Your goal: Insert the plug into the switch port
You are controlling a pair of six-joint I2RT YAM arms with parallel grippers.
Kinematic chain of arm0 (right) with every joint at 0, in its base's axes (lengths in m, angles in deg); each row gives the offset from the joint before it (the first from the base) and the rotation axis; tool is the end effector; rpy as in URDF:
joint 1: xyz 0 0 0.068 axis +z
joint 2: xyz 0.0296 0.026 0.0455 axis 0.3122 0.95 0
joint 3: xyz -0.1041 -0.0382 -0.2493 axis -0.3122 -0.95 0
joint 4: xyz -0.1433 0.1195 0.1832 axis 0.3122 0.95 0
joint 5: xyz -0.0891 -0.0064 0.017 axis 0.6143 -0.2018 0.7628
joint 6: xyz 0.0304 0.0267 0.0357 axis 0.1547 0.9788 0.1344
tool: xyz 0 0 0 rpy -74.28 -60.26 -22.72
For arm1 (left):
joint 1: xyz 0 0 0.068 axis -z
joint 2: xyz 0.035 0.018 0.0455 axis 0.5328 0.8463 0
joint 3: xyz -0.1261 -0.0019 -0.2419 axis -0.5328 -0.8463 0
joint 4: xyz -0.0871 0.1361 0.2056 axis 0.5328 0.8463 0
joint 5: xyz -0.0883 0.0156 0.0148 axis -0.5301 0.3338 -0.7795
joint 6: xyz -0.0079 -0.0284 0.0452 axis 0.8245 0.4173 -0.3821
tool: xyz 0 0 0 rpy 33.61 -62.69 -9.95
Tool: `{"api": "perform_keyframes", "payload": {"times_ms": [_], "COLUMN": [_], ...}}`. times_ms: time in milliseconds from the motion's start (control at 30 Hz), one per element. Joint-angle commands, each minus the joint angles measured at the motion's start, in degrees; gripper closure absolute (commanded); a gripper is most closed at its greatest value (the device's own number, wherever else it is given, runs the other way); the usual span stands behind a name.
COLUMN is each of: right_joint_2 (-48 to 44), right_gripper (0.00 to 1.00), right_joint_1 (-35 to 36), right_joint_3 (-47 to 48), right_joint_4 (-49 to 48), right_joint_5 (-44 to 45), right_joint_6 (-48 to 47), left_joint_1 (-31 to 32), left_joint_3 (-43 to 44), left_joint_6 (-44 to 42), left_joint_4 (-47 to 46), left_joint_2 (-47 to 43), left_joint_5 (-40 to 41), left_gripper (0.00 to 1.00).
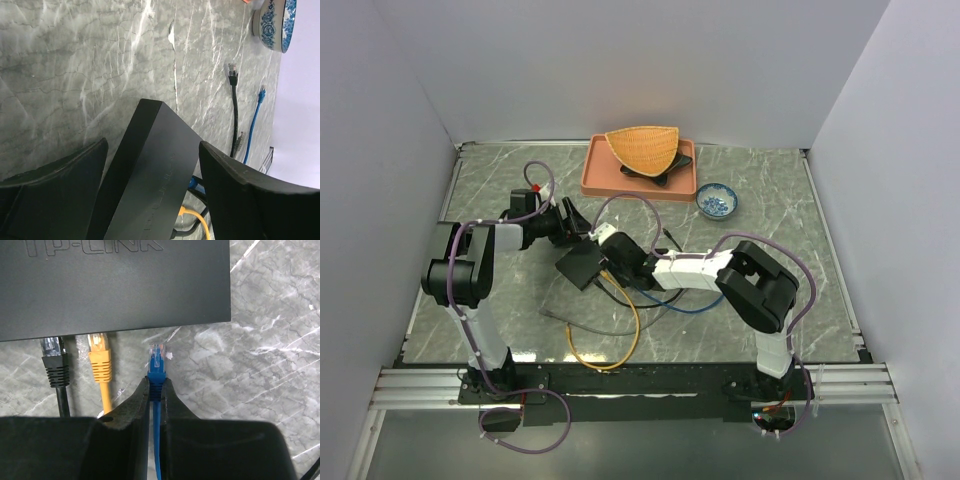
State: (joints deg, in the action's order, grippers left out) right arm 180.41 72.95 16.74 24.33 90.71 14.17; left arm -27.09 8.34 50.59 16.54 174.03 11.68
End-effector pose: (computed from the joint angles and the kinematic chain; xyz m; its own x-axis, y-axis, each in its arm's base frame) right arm 0.2366 0.3214 0.1539 -0.4713 -0.5692 -0.6737 -0.6862 0.7166 -0.1254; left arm 0.3651 -0.0559 0.1357 -0.8539 -0.3497 -0.3854 0.0962 0.6217 -0.7773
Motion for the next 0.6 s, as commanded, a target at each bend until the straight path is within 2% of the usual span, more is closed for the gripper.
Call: {"api": "perform_keyframes", "payload": {"times_ms": [0,567], "right_joint_2": [-1.98,-2.33], "right_gripper": [1.0,1.0], "right_joint_1": [0.87,0.96], "right_joint_3": [0.01,1.59], "right_joint_4": [-2.36,-2.98], "right_joint_5": [-0.05,0.12], "right_joint_6": [0.03,0.29], "left_joint_1": [-0.01,-0.01], "left_joint_3": [0.1,-1.13], "left_joint_6": [-1.7,-1.79], "left_joint_4": [0.97,-0.87], "left_joint_2": [1.44,2.93], "left_joint_5": [-0.58,-2.42], "left_gripper": [0.2,0.29]}}
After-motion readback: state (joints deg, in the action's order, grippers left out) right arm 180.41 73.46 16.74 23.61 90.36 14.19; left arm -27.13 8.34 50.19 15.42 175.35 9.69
